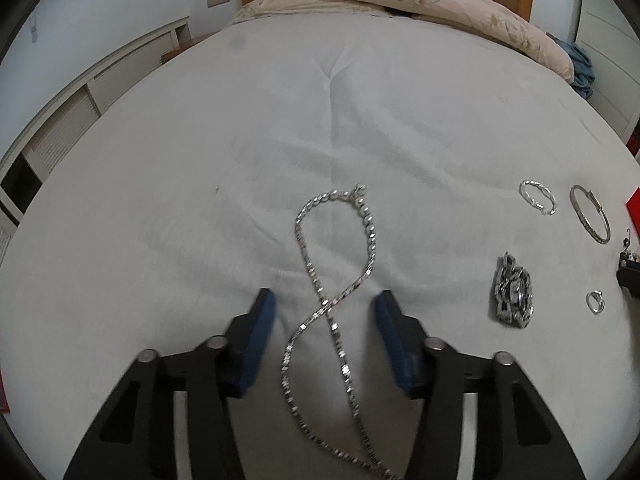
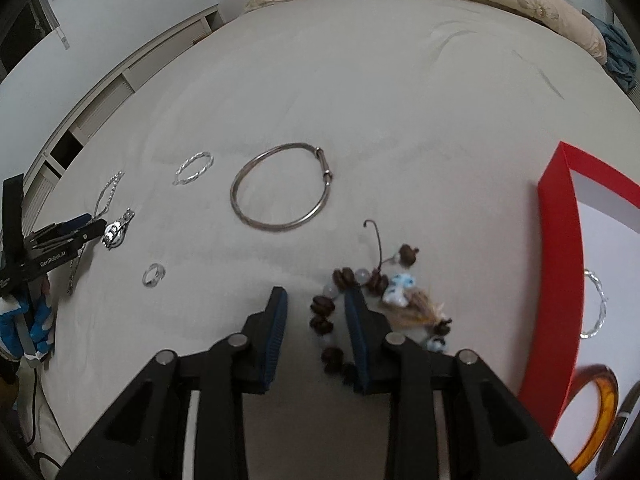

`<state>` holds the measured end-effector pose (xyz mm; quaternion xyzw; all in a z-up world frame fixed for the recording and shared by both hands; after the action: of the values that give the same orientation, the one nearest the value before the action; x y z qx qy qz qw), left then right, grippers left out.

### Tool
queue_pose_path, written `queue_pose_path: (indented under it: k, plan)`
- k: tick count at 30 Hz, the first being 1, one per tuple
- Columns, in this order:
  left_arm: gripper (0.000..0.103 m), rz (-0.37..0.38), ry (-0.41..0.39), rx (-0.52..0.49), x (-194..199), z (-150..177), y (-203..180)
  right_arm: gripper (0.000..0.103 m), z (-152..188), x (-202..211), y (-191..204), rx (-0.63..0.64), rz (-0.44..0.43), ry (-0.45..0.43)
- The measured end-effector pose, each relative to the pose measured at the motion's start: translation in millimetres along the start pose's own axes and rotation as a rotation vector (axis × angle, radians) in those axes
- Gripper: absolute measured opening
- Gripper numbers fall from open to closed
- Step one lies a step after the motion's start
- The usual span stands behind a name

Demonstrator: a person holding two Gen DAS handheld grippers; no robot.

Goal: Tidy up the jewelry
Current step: 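Grasp the silver chain necklace with the left tool while the right tool grasps the beaded bracelet, then lower the necklace and bracelet into the red box and open both tools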

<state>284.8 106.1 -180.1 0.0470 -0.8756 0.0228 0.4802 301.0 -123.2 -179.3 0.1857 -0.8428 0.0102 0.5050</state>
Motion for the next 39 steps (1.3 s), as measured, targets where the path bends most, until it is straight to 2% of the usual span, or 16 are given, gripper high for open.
queue_pose_path:
  k: [3, 5, 6, 12, 22, 32, 39]
  plan:
    - [0.031, -0.001, 0.005, 0.004, -1.8, -3.6, -3.5, 0.011, -4.4, -1.4, -11.9, -0.051, -0.005, -0.005]
    - [0.009, -0.005, 0.012, 0.015, -1.6, -7.4, -1.4, 0.011, -3.0, 0.8, -13.5, -0.085, -0.018, -0.016]
    - [0.004, 0.005, 0.020, 0.028, 0.3, -7.8, -0.1, 0.011, -1.9, 2.2, -11.9, -0.083, -0.007, -0.021]
    - [0.003, 0.009, -0.002, 0.049, 31.1, -0.8, 5.7, 0.010, 10.7, 26.7, 7.3, -0.064, -0.002, -0.066]
    - [0.003, 0.040, -0.104, 0.040, 127.1, 3.6, 15.8, 0.010, 30.4, 120.4, 46.3, -0.081, -0.035, -0.187]
    - [0.003, 0.091, -0.229, 0.006, 230.0, 18.3, -5.8, 0.010, 54.9, 215.1, 94.5, -0.029, -0.023, -0.292]
    - [0.003, 0.137, -0.284, -0.041, 280.0, 28.7, -40.1, 0.010, 78.6, 261.1, 99.4, -0.023, -0.012, -0.358]
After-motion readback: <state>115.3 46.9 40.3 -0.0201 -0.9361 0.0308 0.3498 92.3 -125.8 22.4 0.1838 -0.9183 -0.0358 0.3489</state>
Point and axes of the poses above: each gripper's, at about its wrist camera, not at the fingertips, and x roughly against the way its jaws point, y to its left, z to its underside, the point moved 4 cm from there along -x, roughly the way its jaws point, and after that the axes turned 4 degrees about x, right-handed, at the moved point
